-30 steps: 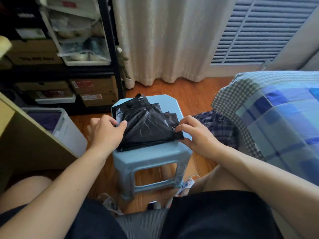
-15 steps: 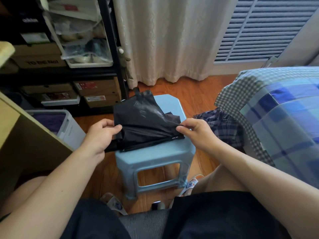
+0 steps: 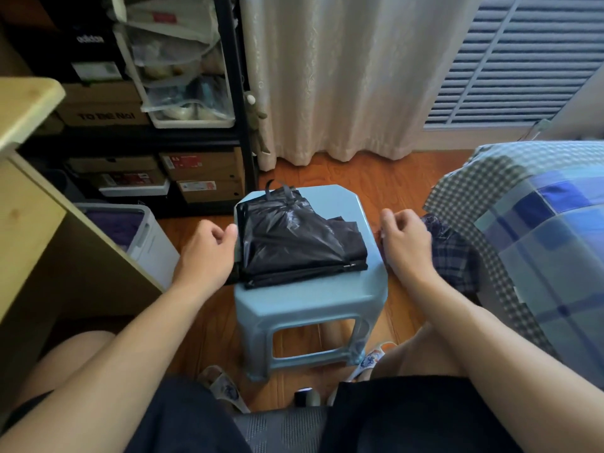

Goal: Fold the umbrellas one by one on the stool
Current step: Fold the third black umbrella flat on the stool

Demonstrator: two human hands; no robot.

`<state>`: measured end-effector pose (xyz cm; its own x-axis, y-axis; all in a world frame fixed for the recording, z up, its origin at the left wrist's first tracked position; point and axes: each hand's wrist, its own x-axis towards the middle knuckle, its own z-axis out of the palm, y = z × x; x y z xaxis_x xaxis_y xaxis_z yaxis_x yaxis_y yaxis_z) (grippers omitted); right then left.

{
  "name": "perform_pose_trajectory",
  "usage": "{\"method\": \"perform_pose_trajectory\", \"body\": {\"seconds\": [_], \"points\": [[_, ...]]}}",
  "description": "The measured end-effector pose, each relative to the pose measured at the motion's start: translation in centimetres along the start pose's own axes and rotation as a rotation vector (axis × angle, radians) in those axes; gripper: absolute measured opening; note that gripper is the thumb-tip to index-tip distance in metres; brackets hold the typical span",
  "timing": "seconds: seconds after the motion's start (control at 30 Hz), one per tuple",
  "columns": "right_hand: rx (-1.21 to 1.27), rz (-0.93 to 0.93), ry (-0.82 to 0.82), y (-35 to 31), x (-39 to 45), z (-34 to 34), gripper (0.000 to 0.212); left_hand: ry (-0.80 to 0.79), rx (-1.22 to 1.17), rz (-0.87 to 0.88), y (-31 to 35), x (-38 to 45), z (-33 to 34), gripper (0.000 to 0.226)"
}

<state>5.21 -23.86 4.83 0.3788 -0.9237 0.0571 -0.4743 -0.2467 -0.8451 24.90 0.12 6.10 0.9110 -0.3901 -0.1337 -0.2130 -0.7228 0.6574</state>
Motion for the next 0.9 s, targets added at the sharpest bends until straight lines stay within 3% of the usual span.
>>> {"method": "perform_pose_trajectory", "body": {"seconds": [0.07,0.17,0.23,0.3,0.4,0.53,0.63,0.77,0.83,0.9], "points": [[-0.056,-0.126,-0.057,-1.1,0.9,-1.3,0.032,-0.095,0.06,0.006,-1.6,-1.1,-1.8,0.036],[-0.279,-0.372,-0.438,-4.9,1.8,-0.8,0.03,-0.32,0.048,-0.034,-4.2,-2.3,-3.6,0.045],[-0.51,-0.487,-0.676,-8.0,2.1,1.4,0.044,-0.431,-0.079,-0.106,-5.2,-2.4,-3.4,0.048],[-0.683,-0.486,-0.764,-10.4,2.7,4.3,0.063,-0.481,-0.238,-0.224,-5.6,-2.2,-2.9,0.046],[-0.686,-0.237,-0.812,-12.0,4.2,8.4,0.079,-0.511,-0.361,-0.298,-5.1,-1.5,-2.4,0.044],[-0.547,0.001,-0.83,-12.3,6.0,11.0,0.087,-0.545,-0.364,-0.254,-4.9,-0.7,-2.5,0.045],[-0.46,0.031,-0.852,-12.3,6.6,12.0,0.066,-0.578,-0.408,-0.239,-5.4,-0.9,-2.6,0.045],[-0.179,0.077,-0.756,-12.7,7.3,12.4,0.028,-0.564,-0.49,-0.187,-5.5,-0.9,-2.6,0.031],[-0.032,0.118,-0.777,-13.8,7.6,11.7,0.028,-0.537,-0.539,-0.143,-5.8,-0.9,-2.8,0.014],[-0.001,0.099,-0.741,-14.6,8.2,10.8,0.034,-0.528,-0.565,-0.099,-6.2,-1.0,-2.9,0.015]]}}
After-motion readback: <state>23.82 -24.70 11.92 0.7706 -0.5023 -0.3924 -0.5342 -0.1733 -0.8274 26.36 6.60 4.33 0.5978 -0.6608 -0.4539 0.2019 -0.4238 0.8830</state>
